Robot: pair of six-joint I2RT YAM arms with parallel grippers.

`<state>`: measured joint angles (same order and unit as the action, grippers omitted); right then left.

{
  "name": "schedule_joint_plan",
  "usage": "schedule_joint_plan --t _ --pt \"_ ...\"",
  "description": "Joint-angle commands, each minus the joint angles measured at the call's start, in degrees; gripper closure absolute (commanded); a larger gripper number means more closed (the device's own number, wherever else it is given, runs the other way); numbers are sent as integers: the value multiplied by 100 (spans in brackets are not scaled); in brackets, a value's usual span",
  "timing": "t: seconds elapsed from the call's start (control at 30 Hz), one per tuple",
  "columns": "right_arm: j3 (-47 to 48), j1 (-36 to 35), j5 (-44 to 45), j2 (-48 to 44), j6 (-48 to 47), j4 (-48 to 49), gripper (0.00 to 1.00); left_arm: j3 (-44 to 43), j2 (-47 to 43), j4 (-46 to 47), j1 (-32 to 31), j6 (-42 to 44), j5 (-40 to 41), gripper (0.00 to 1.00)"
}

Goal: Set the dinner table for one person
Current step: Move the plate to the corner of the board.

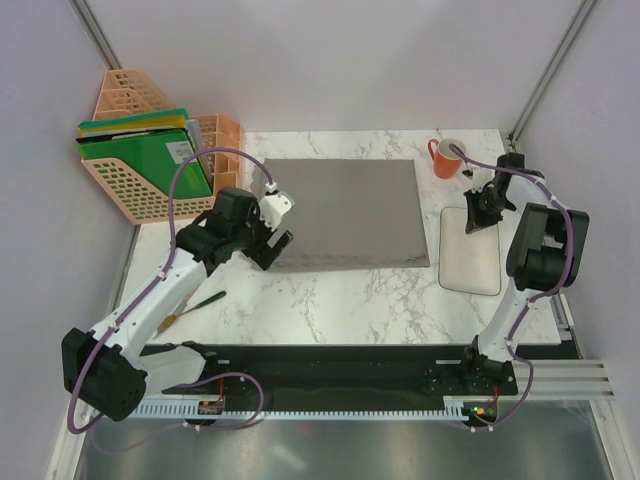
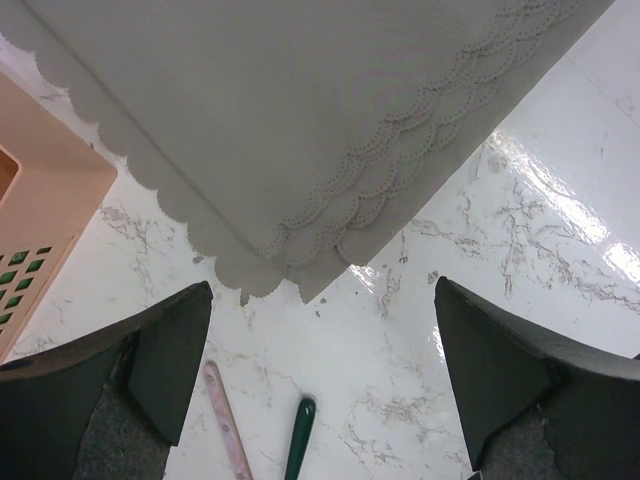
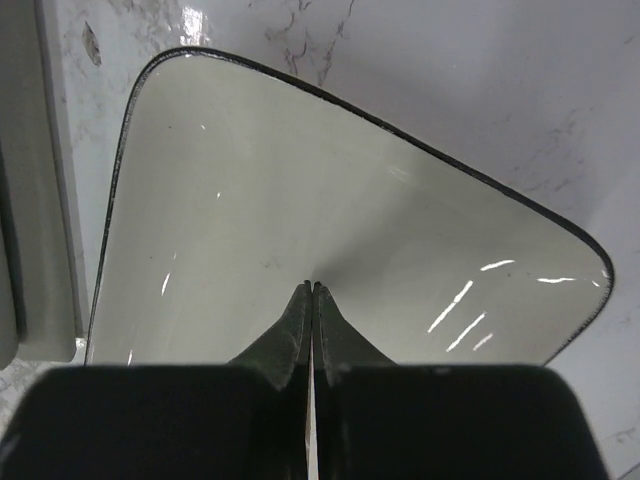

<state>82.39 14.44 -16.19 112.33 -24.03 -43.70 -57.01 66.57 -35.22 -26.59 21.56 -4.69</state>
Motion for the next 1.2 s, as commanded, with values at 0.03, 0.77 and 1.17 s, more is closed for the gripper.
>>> schedule_joint_plan --t 0.03,0.77,1.17 --pt "-363 7 45 52 -84 2 100 -20 -214 156 57 138 -146 0" --pt "-2517 15 212 -1679 -1955 -1428 100 -73 -249 218 198 120 -278 0" --pt "-3079 -625 -34 -1767 -2888 -2239 100 -108 -170 218 224 67 -305 0"
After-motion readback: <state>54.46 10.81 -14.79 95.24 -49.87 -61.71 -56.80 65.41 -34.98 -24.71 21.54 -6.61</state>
